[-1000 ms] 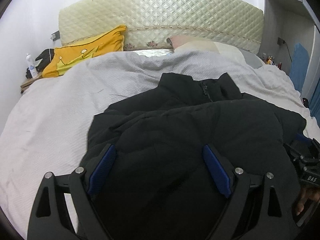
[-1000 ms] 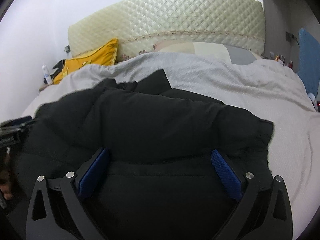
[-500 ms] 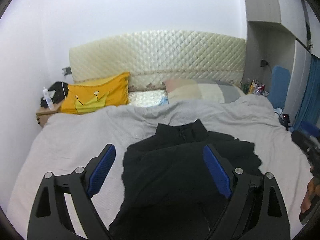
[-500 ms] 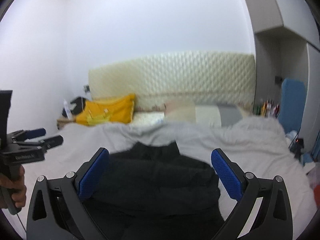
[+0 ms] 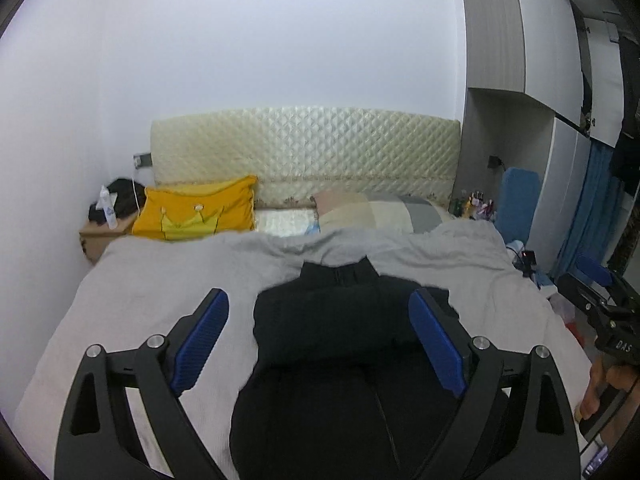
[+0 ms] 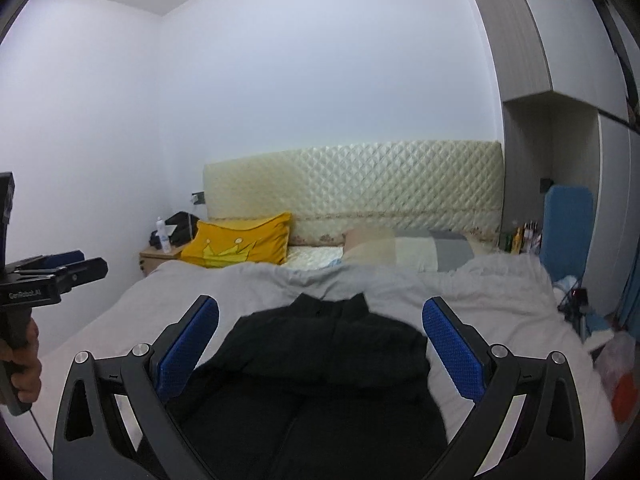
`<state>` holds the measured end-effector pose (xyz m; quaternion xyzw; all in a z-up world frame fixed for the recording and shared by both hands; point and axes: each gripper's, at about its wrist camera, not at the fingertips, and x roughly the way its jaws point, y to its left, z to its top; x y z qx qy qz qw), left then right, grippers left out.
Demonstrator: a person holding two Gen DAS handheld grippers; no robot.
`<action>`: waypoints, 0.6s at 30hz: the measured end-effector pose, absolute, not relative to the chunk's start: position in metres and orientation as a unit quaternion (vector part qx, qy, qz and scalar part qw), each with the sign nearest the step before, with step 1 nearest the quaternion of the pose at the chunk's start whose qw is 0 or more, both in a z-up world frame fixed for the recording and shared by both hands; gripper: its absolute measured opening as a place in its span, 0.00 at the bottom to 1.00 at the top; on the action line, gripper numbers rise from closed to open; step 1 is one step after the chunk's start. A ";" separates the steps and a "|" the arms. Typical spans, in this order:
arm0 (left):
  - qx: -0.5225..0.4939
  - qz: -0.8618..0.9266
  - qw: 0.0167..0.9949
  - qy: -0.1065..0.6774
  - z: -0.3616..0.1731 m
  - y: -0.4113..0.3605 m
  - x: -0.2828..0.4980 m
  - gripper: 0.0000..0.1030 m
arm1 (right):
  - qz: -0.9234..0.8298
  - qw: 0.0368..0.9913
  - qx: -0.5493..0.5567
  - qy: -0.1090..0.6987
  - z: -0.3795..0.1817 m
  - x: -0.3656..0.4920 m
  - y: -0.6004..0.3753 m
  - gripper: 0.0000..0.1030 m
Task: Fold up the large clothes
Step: 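Lower both grippers onto the jacket hem and close them on it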
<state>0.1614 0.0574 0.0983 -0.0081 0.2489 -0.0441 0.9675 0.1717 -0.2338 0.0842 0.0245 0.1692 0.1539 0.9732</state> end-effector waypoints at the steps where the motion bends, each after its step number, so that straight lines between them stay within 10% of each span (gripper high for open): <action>1: -0.014 -0.048 0.965 0.256 0.092 0.060 0.157 0.89 | 0.155 0.972 0.028 0.173 0.078 0.168 -0.236 1.00; 18: -0.103 -0.046 0.886 0.450 -0.095 0.121 0.164 0.89 | 0.160 0.913 0.137 0.349 -0.085 0.187 -0.316 0.99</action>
